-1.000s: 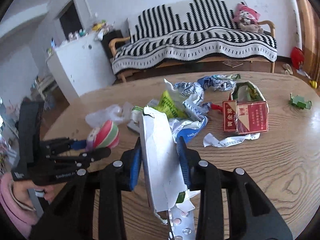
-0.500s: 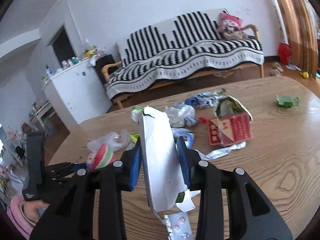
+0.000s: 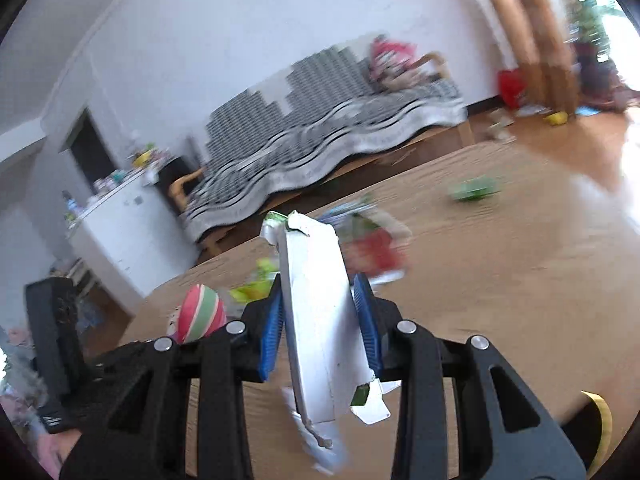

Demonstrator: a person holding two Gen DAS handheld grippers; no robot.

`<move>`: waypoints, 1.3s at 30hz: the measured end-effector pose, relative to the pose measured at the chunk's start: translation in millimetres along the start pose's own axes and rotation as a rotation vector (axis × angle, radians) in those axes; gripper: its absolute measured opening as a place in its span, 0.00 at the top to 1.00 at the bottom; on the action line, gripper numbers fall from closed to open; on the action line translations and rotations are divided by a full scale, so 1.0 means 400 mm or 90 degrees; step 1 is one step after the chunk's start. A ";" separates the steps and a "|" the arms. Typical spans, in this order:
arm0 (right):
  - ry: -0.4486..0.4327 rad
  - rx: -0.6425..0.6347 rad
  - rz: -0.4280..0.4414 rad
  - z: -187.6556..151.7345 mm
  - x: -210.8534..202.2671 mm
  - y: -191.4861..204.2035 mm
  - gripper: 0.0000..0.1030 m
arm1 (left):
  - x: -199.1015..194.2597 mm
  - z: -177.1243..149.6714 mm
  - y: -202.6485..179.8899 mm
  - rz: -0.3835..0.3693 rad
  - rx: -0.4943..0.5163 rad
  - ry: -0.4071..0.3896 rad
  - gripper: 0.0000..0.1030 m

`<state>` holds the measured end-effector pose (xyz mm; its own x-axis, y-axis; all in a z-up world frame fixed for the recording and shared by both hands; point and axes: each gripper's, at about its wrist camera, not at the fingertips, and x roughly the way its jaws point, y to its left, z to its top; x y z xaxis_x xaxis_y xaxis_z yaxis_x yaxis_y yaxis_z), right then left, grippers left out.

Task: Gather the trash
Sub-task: 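Carry the white box with the right gripper to the black bin and release, then return the right gripper to the table and grasp the silver blister pack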

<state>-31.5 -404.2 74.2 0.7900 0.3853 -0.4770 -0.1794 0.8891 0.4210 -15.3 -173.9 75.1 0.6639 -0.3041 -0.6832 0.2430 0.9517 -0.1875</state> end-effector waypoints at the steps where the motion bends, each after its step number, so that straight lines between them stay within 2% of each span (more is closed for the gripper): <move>1: -0.010 0.014 -0.021 -0.005 -0.052 -0.047 0.67 | 0.007 -0.005 -0.070 -0.026 0.021 0.009 0.52; 5: -0.006 0.075 -0.088 -0.071 -0.202 -0.222 0.66 | 0.068 -0.072 -0.316 -0.135 0.079 0.084 0.52; 7: 0.023 0.107 -0.127 -0.135 -0.241 -0.312 0.66 | 0.133 -0.145 -0.434 -0.173 0.104 0.152 0.52; 9: 0.071 0.149 -0.148 -0.211 -0.241 -0.402 0.66 | 0.213 -0.216 -0.514 -0.182 0.128 0.221 0.52; 12: 0.131 0.232 -0.178 -0.327 -0.225 -0.544 0.66 | 0.331 -0.304 -0.597 -0.167 0.169 0.306 0.53; 15: 0.148 0.286 -0.170 -0.384 -0.222 -0.609 0.66 | 0.394 -0.345 -0.629 -0.152 0.197 0.359 0.53; 17: 0.153 0.299 -0.167 -0.399 -0.216 -0.632 0.66 | 0.409 -0.358 -0.637 -0.148 0.204 0.375 0.53; 23: 0.161 0.322 -0.170 -0.399 -0.196 -0.679 0.66 | 0.446 -0.376 -0.644 -0.143 0.217 0.395 0.53; 24: 0.163 0.326 -0.170 -0.394 -0.188 -0.684 0.66 | 0.477 -0.371 -0.660 -0.137 0.225 0.396 0.52; 25: 0.166 0.331 -0.173 -0.391 -0.189 -0.689 0.62 | 0.481 -0.378 -0.664 -0.136 0.232 0.396 0.49; 26: 0.167 0.338 -0.175 -0.387 -0.192 -0.698 0.61 | 0.480 -0.380 -0.668 -0.134 0.241 0.392 0.41; 27: 0.165 0.347 -0.172 -0.383 -0.196 -0.703 0.53 | 0.491 -0.392 -0.676 -0.128 0.247 0.384 0.36; 28: 0.159 0.360 -0.166 -0.377 -0.200 -0.710 0.33 | 0.489 -0.394 -0.675 -0.125 0.250 0.377 0.20; 29: 0.149 0.367 -0.162 -0.371 -0.208 -0.715 0.23 | 0.482 -0.392 -0.675 -0.124 0.247 0.368 0.07; 30: 0.135 0.368 -0.166 -0.363 -0.218 -0.716 0.14 | 0.476 -0.387 -0.670 -0.125 0.241 0.354 0.07; 33: 0.096 0.368 -0.196 -0.337 -0.244 -0.714 0.06 | 0.451 -0.363 -0.651 -0.115 0.215 0.319 0.07; 36: 0.056 0.365 -0.265 -0.313 -0.274 -0.709 0.06 | 0.389 -0.312 -0.627 -0.114 0.181 0.256 0.07; 39: 0.021 0.312 -0.341 -0.292 -0.297 -0.686 0.06 | 0.303 -0.231 -0.579 -0.128 0.147 0.190 0.06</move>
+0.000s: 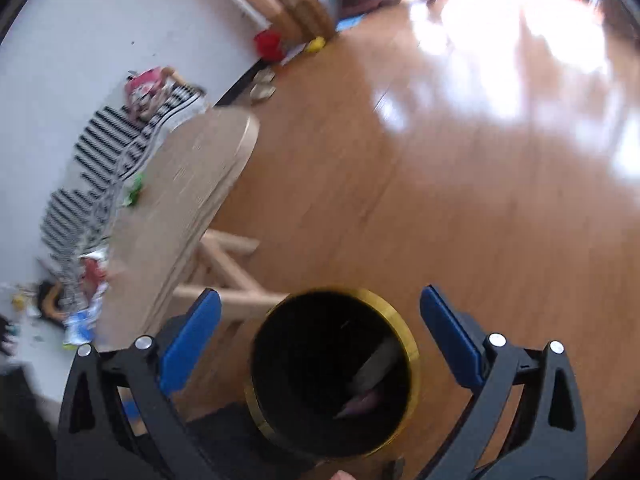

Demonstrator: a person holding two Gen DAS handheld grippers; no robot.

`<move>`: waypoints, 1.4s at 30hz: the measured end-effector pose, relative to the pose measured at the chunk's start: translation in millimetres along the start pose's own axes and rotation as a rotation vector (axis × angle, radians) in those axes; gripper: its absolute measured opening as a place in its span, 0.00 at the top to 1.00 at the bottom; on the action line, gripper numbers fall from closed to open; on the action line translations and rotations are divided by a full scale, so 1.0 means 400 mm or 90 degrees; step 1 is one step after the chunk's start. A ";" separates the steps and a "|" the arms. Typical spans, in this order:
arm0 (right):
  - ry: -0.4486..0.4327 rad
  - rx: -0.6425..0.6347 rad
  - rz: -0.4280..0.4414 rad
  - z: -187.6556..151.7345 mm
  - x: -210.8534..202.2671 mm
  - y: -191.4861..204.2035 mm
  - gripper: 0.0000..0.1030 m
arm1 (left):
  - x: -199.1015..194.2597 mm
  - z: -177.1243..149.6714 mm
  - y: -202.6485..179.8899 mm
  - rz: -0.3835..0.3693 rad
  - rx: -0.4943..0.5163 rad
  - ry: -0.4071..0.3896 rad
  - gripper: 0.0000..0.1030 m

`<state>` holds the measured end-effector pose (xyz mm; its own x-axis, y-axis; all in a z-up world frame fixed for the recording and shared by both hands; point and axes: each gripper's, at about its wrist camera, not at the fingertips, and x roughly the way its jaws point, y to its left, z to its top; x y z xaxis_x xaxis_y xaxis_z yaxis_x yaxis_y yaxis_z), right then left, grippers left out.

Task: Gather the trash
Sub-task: 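Return the right gripper to the table and grasp the silver blister pack, then grasp the clear plastic bag with the left gripper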

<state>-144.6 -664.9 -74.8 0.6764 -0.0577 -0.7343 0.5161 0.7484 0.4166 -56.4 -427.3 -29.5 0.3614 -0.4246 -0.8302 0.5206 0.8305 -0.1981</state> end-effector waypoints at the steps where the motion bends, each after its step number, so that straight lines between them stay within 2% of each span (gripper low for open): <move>1: -0.016 -0.022 -0.010 -0.001 -0.008 0.024 0.06 | -0.050 0.014 0.028 0.006 -0.012 -0.031 0.06; 3: -0.017 -0.054 -0.005 -0.002 -0.013 0.071 0.06 | -0.127 0.029 0.086 0.024 -0.033 -0.075 0.06; 5: 0.001 -0.086 0.022 -0.007 -0.015 0.138 0.06 | -0.192 0.031 0.160 0.049 -0.056 -0.099 0.06; 8: 0.028 -0.145 0.076 -0.022 -0.015 0.274 0.07 | -0.285 0.003 0.308 0.133 -0.108 -0.114 0.06; 12: 0.071 -0.273 0.159 -0.086 -0.031 0.507 0.07 | -0.386 -0.092 0.513 0.256 -0.190 -0.117 0.06; 16: 0.136 -0.404 0.224 -0.193 -0.034 0.717 0.07 | -0.481 -0.219 0.682 0.317 -0.299 -0.108 0.06; 20: 0.191 -0.535 0.233 -0.309 -0.014 0.891 0.07 | -0.536 -0.314 0.783 0.333 -0.362 -0.105 0.06; 22: 0.218 -0.588 0.228 -0.364 0.008 0.951 0.07 | -0.556 -0.347 0.804 0.337 -0.371 -0.105 0.06; 24: 0.240 -0.605 0.224 -0.395 0.032 0.969 0.07 | -0.566 -0.375 0.819 0.340 -0.375 -0.105 0.06; 26: 0.261 -0.615 0.210 -0.422 0.064 0.991 0.19 | -0.559 -0.381 0.841 0.339 -0.377 -0.104 0.06; 28: 0.291 -0.623 0.188 -0.437 0.097 0.981 0.45 | -0.553 -0.394 0.854 0.340 -0.376 -0.103 0.06; 29: 0.300 -0.625 0.187 -0.446 0.102 0.981 0.51 | -0.551 -0.400 0.864 0.341 -0.374 -0.103 0.06; 31: 0.310 -0.634 0.185 -0.462 0.120 0.989 0.69 | -0.538 -0.399 0.883 0.347 -0.372 -0.101 0.06; 33: 0.303 -0.649 0.189 -0.468 0.122 1.002 0.73 | -0.528 -0.394 0.915 0.341 -0.388 -0.100 0.06; 36: 0.289 -0.681 0.191 -0.480 0.137 1.040 0.74 | -0.500 -0.382 0.977 0.310 -0.432 -0.110 0.06; 39: 0.275 -0.698 0.177 -0.472 0.174 1.097 0.74 | -0.469 -0.348 1.046 0.315 -0.461 -0.108 0.06; 42: 0.259 -0.703 0.176 -0.462 0.203 1.125 0.74 | -0.451 -0.317 1.104 0.306 -0.484 -0.132 0.06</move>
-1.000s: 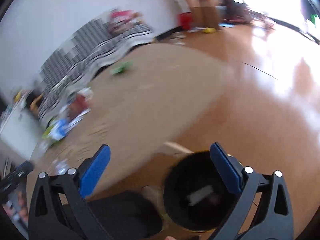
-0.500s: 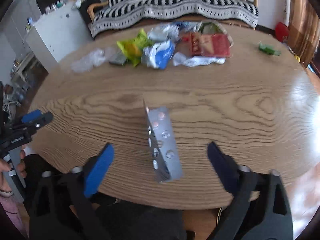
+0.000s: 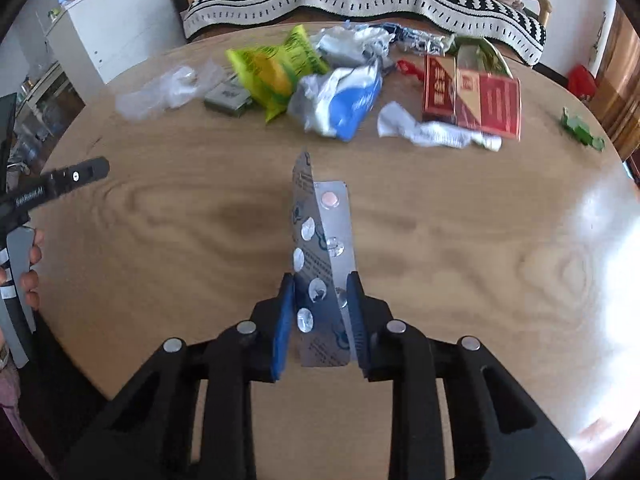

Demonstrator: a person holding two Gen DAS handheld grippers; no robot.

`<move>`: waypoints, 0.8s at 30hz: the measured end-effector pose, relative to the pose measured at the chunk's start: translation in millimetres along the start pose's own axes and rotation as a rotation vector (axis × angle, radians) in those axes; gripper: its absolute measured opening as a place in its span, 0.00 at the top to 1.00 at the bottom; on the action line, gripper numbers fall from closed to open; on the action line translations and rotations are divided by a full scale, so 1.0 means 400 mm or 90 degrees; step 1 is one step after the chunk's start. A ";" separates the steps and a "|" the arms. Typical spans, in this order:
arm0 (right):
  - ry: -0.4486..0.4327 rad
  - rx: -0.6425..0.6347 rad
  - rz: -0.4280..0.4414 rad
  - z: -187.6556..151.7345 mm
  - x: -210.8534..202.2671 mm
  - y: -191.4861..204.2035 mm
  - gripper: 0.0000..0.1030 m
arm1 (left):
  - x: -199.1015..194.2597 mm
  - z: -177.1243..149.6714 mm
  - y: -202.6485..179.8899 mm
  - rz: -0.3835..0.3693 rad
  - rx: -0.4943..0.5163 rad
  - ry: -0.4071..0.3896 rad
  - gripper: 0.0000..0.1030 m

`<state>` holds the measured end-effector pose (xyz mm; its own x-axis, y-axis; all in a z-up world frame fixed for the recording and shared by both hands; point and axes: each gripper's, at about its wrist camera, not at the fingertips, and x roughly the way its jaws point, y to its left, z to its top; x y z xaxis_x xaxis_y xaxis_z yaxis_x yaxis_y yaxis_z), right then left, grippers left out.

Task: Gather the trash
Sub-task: 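Grasp the clear plastic bag with the left gripper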

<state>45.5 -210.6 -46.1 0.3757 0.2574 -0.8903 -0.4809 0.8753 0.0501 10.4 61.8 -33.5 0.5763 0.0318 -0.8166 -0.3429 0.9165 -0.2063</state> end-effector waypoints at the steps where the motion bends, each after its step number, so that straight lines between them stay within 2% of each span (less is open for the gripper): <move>1: -0.007 -0.004 -0.005 0.011 0.007 0.001 0.74 | 0.019 0.016 0.001 -0.001 -0.007 0.005 0.06; 6: -0.005 -0.036 -0.019 0.030 0.023 0.017 0.74 | 0.072 0.075 -0.011 -0.021 -0.020 -0.002 0.06; 10: 0.022 -0.050 -0.018 0.061 0.034 0.016 0.74 | 0.094 0.106 -0.013 -0.044 -0.055 -0.003 0.06; 13: 0.032 -0.024 0.006 0.086 0.043 0.005 0.74 | 0.111 0.132 -0.022 -0.064 -0.065 -0.003 0.06; 21: -0.045 -0.013 -0.029 0.057 0.046 0.021 0.74 | 0.154 0.185 -0.028 -0.071 -0.102 -0.037 0.06; 24: -0.064 0.016 -0.003 0.041 0.042 0.020 0.74 | 0.164 0.196 -0.037 -0.061 -0.082 -0.033 0.06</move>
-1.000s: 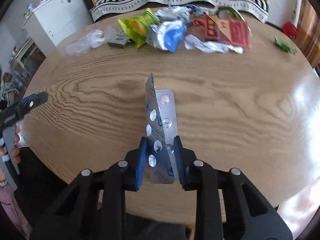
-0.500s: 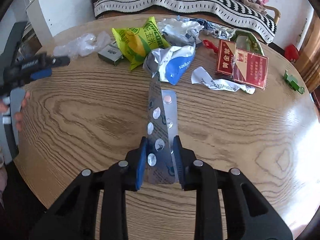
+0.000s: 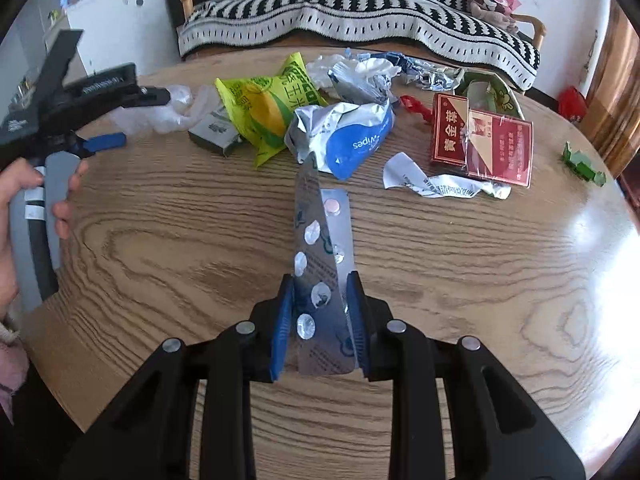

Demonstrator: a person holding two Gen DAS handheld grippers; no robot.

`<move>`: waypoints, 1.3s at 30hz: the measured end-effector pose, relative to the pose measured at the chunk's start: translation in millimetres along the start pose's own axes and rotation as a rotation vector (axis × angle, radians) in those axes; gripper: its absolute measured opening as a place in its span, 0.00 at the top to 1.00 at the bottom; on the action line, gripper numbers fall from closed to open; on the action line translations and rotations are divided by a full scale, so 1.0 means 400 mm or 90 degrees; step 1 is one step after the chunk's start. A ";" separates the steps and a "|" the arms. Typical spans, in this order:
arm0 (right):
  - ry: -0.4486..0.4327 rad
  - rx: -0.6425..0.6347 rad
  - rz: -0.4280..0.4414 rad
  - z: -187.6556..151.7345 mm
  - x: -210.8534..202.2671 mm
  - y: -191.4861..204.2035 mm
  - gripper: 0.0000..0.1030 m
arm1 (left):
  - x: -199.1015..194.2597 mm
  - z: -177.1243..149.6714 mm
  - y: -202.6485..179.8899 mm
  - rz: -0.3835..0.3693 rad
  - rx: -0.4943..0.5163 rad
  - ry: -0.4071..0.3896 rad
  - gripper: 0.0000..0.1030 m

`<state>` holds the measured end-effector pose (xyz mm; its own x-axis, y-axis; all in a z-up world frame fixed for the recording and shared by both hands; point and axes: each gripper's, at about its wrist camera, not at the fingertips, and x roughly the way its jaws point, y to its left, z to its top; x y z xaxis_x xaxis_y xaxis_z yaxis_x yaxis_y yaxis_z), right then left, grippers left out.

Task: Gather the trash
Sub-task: 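Grasp the clear plastic bag with the left gripper, then hold the plastic bag in the left gripper while the right gripper holds the blister pack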

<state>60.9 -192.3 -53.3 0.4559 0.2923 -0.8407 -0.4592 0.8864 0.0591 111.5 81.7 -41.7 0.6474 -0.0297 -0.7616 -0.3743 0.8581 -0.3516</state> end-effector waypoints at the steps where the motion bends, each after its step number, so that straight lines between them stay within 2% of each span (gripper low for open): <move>1: -0.005 0.015 0.015 -0.005 -0.003 0.000 0.74 | 0.003 0.000 -0.004 0.005 0.012 0.000 0.09; 3: -0.009 0.023 0.039 -0.001 -0.001 -0.002 0.74 | 0.006 -0.002 -0.017 0.033 0.053 -0.005 0.44; 4: -0.010 0.017 0.043 -0.002 -0.002 0.002 0.74 | 0.007 -0.001 -0.010 -0.002 0.046 0.006 0.70; 5: -0.012 0.005 0.042 -0.006 -0.005 0.010 0.74 | 0.009 -0.001 0.009 -0.048 0.005 0.020 0.81; 6: -0.014 -0.009 0.038 -0.010 -0.008 0.018 0.74 | 0.007 -0.001 0.019 -0.063 -0.018 0.027 0.82; 8: -0.017 -0.017 0.036 -0.013 -0.012 0.020 0.74 | -0.006 -0.004 0.009 -0.048 -0.001 0.021 0.89; 14: -0.030 0.019 0.054 -0.013 -0.024 -0.014 0.74 | -0.067 -0.046 -0.044 -0.041 0.084 0.009 0.92; 16: -0.032 0.033 0.062 -0.015 -0.026 -0.019 0.74 | -0.097 -0.060 -0.040 -0.052 0.097 0.006 0.92; 17: -0.035 0.041 0.063 -0.015 -0.028 -0.024 0.74 | -0.114 -0.068 -0.030 -0.058 0.101 0.005 0.92; 20: -0.053 0.067 0.058 -0.014 -0.043 -0.043 0.74 | -0.141 -0.082 -0.002 -0.036 0.104 0.002 0.93; 25: -0.062 0.099 0.063 -0.013 -0.051 -0.069 0.74 | -0.139 -0.106 0.034 -0.018 0.108 0.022 0.93; 28: -0.070 0.128 0.070 -0.015 -0.058 -0.089 0.74 | -0.144 -0.110 0.035 -0.006 0.126 0.016 0.93; 39: -0.077 0.150 0.082 -0.019 -0.058 -0.108 0.77 | -0.155 -0.109 0.019 -0.013 0.135 0.012 0.93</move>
<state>64.4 -240.0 -40.5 0.5000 0.4357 -0.7484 -0.3353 0.8942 0.2965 39.5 67.7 -21.0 0.6406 -0.0561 -0.7659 -0.2118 0.9458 -0.2464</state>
